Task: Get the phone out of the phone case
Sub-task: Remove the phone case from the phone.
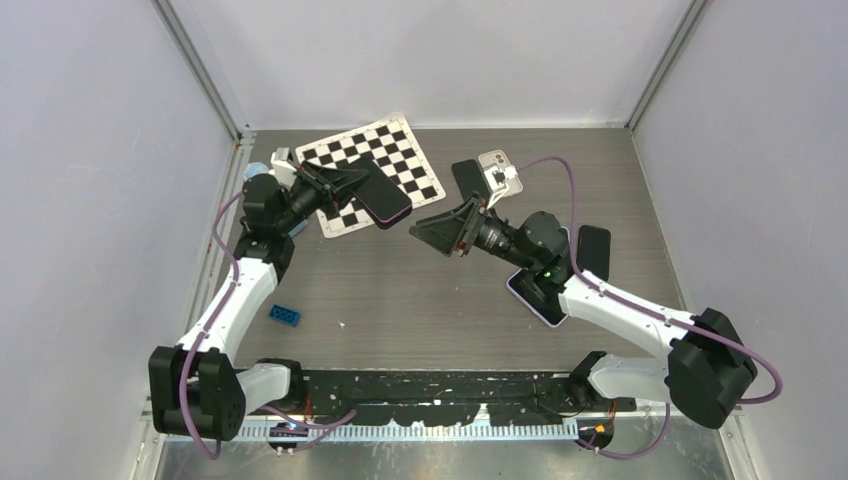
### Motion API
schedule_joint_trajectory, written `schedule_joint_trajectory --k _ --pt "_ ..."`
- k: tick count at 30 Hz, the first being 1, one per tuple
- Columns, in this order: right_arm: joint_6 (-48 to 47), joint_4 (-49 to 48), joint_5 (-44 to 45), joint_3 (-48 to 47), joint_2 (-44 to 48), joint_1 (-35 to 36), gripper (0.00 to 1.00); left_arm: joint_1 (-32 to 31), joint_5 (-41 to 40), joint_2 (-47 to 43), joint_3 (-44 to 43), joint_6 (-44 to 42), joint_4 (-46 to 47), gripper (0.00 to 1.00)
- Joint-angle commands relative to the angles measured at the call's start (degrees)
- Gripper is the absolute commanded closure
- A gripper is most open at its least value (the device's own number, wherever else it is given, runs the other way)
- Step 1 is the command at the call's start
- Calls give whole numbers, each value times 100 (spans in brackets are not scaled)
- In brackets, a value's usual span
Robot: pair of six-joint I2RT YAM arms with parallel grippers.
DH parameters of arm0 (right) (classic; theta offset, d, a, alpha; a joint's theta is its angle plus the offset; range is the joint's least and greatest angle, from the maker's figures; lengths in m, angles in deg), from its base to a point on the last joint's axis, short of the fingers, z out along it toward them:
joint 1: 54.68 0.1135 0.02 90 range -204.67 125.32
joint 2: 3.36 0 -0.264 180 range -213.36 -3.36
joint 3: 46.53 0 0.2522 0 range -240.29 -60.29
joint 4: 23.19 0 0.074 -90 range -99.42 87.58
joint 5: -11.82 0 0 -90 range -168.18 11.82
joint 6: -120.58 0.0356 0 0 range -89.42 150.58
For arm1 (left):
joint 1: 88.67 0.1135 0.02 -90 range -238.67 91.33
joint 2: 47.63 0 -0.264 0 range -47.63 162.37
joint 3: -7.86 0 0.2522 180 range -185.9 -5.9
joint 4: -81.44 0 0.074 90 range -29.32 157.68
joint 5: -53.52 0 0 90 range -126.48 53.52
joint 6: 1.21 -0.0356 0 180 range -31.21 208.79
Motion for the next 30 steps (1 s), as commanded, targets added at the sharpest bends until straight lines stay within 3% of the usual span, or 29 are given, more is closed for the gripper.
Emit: schedule_joint_trajectory --k 1,9,16,30 --pt "174 -43 -200 -554 286 6 36 -9 -120 -86 20 302 449 100" --pt "1047 82 -84 -831 -166 5 36 -11 -131 -128 132 393 568 100" --pt "1164 349 101 -872 -344 -24 37 -4 -36 -133 126 407 744 100" --pt "1686 -19 -12 -918 -651 -215 37 -11 355 -123 267 439 1001 100"
